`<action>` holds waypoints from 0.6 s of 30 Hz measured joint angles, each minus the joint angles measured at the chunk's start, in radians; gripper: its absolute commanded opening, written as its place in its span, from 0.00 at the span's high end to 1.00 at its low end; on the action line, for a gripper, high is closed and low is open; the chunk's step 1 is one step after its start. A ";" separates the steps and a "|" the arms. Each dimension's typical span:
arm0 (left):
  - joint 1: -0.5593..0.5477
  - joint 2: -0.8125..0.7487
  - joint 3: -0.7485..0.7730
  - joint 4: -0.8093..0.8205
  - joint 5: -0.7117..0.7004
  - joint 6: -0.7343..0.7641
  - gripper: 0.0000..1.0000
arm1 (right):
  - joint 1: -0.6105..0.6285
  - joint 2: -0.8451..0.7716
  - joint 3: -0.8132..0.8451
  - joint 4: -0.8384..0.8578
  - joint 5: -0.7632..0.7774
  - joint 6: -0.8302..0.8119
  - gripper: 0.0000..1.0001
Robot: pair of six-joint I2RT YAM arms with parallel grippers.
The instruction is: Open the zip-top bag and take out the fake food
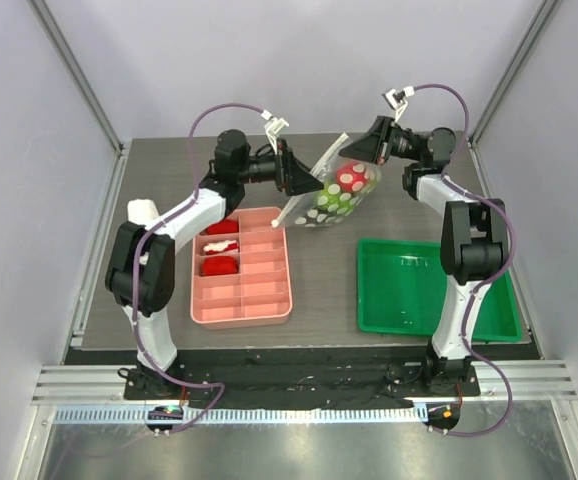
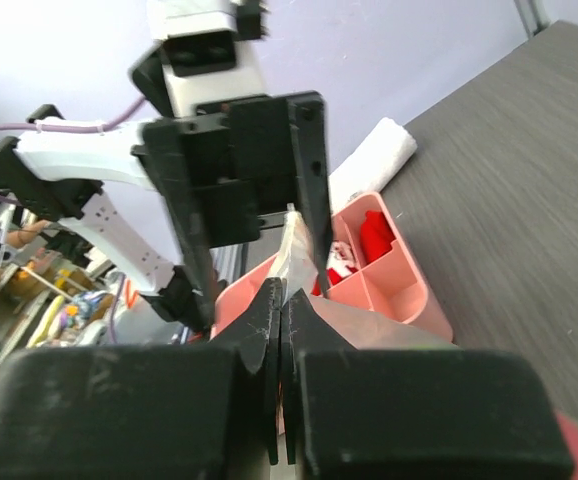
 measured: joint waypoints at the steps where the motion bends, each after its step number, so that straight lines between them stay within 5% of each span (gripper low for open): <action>1: -0.010 -0.001 0.018 -0.021 -0.003 0.015 0.35 | 0.001 -0.005 -0.016 0.002 0.007 -0.019 0.98; 11: -0.074 0.027 0.109 -0.167 -0.063 0.111 0.36 | 0.006 -0.075 -0.079 0.004 0.034 -0.182 0.98; 17: -0.072 0.025 0.096 -0.204 -0.131 0.107 0.74 | 0.013 -0.085 -0.079 -0.024 0.050 -0.213 0.87; 18: -0.072 0.025 0.095 -0.211 -0.150 0.104 0.89 | 0.016 -0.088 -0.081 -0.053 0.061 -0.238 0.80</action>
